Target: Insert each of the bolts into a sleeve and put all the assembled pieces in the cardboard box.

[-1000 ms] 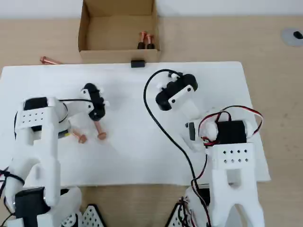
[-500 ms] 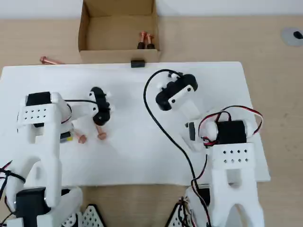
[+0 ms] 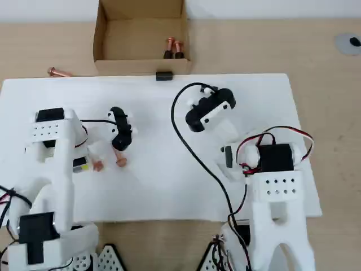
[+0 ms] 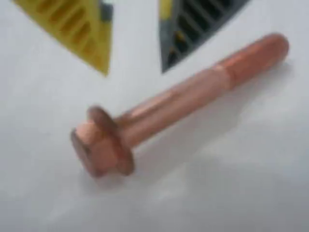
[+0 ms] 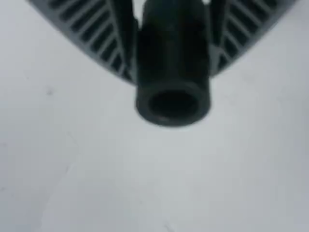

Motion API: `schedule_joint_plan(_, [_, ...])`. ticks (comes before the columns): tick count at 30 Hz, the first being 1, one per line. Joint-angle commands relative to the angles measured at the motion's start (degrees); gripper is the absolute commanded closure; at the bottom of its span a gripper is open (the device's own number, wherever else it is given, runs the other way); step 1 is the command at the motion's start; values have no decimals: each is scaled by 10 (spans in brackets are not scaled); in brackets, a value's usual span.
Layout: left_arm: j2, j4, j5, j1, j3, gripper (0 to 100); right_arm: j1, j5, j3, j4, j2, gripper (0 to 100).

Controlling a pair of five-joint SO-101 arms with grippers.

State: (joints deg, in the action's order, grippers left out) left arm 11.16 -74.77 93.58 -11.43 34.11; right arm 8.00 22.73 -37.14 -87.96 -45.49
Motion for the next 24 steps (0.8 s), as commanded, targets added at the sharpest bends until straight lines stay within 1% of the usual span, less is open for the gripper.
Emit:
schedule_joint_plan(1, [-5, 11, 247, 10, -10, 881, 8, 1, -1, 10, 1, 961])
schedule_joint_plan(13, [-8, 115, 249, 17, -10, 877, 8, 0, -2, 10, 2, 961])
schedule_joint_plan(18, [-9, 119, 249, 43, -4, 876, 7, -1, -2, 10, 2, 961])
schedule_joint_plan(24, [-9, 117, 259, 40, 11, 875, 6, -1, -2, 10, 2, 961])
